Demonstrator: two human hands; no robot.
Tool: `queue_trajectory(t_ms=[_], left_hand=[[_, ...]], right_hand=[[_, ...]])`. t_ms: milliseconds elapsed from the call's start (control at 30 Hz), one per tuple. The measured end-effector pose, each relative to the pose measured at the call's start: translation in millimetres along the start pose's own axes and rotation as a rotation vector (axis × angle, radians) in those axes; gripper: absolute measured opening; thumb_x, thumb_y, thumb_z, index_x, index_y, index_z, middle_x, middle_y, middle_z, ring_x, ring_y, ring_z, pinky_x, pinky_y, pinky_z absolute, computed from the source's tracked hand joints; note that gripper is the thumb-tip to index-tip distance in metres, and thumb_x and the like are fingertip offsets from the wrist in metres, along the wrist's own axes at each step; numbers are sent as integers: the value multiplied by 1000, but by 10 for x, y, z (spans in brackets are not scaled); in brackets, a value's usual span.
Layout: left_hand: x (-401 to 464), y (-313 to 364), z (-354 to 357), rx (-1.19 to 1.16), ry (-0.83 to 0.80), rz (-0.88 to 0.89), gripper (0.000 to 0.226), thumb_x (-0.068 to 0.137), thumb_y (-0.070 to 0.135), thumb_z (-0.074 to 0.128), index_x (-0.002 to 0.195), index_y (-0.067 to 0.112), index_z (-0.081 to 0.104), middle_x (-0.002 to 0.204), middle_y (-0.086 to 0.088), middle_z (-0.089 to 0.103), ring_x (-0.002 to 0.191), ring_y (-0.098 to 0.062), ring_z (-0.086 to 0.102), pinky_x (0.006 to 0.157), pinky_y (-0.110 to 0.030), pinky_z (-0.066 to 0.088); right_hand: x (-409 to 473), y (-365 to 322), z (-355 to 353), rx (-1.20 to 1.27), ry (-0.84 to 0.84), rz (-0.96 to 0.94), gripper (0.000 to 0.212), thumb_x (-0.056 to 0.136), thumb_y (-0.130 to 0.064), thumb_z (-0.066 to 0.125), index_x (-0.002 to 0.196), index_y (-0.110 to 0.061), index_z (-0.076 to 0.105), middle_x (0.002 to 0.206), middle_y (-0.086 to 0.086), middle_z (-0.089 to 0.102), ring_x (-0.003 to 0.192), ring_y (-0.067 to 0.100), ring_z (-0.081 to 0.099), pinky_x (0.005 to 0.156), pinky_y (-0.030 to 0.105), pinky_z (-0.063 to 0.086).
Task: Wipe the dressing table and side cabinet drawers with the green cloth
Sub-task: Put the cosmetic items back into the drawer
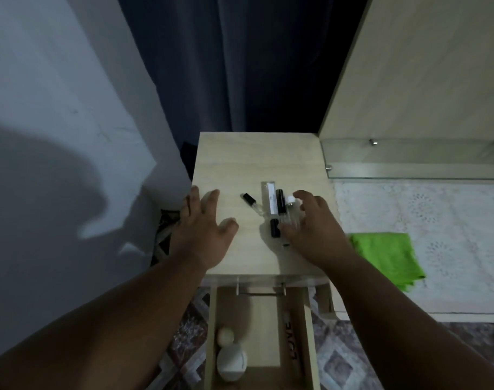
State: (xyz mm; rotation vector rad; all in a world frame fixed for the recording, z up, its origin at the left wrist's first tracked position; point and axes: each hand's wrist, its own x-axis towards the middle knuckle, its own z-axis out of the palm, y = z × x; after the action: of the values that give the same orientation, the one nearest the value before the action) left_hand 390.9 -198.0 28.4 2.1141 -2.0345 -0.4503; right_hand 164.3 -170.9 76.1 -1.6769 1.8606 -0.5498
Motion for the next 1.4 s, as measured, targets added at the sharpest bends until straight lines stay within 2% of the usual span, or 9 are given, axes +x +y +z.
queue_trajectory(t_ms=[167, 400, 533, 600, 667, 767, 1067, 1267, 1400], left_hand=[[2, -24, 21, -26, -10, 0, 75, 91, 61, 41, 154, 39, 7, 166, 2, -7, 151, -28, 0, 112, -51, 32], [9, -12, 25, -3, 12, -6, 74, 90, 61, 41, 153, 39, 9, 166, 1, -4, 151, -27, 5, 110, -49, 33], [7, -5, 9, 20, 13, 1, 74, 91, 61, 40, 154, 39, 9, 166, 2, -5, 151, -26, 4, 108, -50, 35], [2, -6, 2, 24, 13, 2, 74, 91, 61, 40, 154, 39, 9, 166, 2, -5, 151, -26, 4, 108, -51, 35], [-1, -14, 6, 26, 7, 2, 74, 91, 61, 40, 155, 38, 9, 166, 2, -6, 151, -26, 3, 109, -51, 34], [-3, -19, 4, 10, 1, 3, 74, 91, 62, 39, 154, 39, 8, 166, 3, -7, 152, -26, 3, 109, -51, 35], [6, -24, 34, 14, -7, -10, 75, 90, 61, 40, 154, 39, 9, 165, 3, -6, 150, -26, 3, 111, -51, 33], [22, -18, 17, 46, -16, 1, 76, 92, 60, 41, 156, 34, 10, 166, -4, -5, 150, -32, 6, 110, -53, 32], [-3, -2, 4, 56, -21, -5, 75, 92, 58, 42, 156, 34, 11, 166, -4, -4, 151, -30, 6, 109, -53, 33]], right_hand=[[99, 24, 45, -30, -105, -55, 84, 80, -34, 73, 150, -28, 28, 132, 7, 43, 121, 29, 49, 94, 36, 43], [263, 6, -89, -58, -292, -14, 100, 78, -29, 75, 157, -31, 13, 139, 3, 33, 118, 24, 51, 83, 29, 44], [348, -1, -71, -120, -258, 59, 101, 82, -39, 70, 158, -33, 3, 149, 7, 26, 124, 31, 52, 92, 36, 50], [389, -9, -58, -129, -226, 63, 93, 86, -37, 64, 157, -33, 4, 145, 8, 27, 108, 30, 60, 78, 35, 56], [432, -34, -56, -171, -214, 54, 85, 89, -31, 59, 157, -34, 8, 140, 8, 29, 96, 28, 61, 61, 26, 51], [499, -69, -61, -323, -215, 18, 74, 90, -26, 57, 153, -32, 20, 137, 10, 33, 102, 35, 63, 73, 35, 56], [502, -47, -20, -420, -172, -79, 63, 88, -42, 58, 142, -23, 34, 119, 12, 50, 101, 35, 60, 77, 41, 53], [373, 52, -72, -233, -107, -74, 48, 79, -41, 64, 117, -23, 41, 98, 5, 51, 86, 31, 59, 75, 42, 54], [70, 101, -136, 85, -24, -21, 50, 84, -24, 66, 129, -24, 45, 96, 2, 60, 85, 24, 60, 73, 35, 52]])
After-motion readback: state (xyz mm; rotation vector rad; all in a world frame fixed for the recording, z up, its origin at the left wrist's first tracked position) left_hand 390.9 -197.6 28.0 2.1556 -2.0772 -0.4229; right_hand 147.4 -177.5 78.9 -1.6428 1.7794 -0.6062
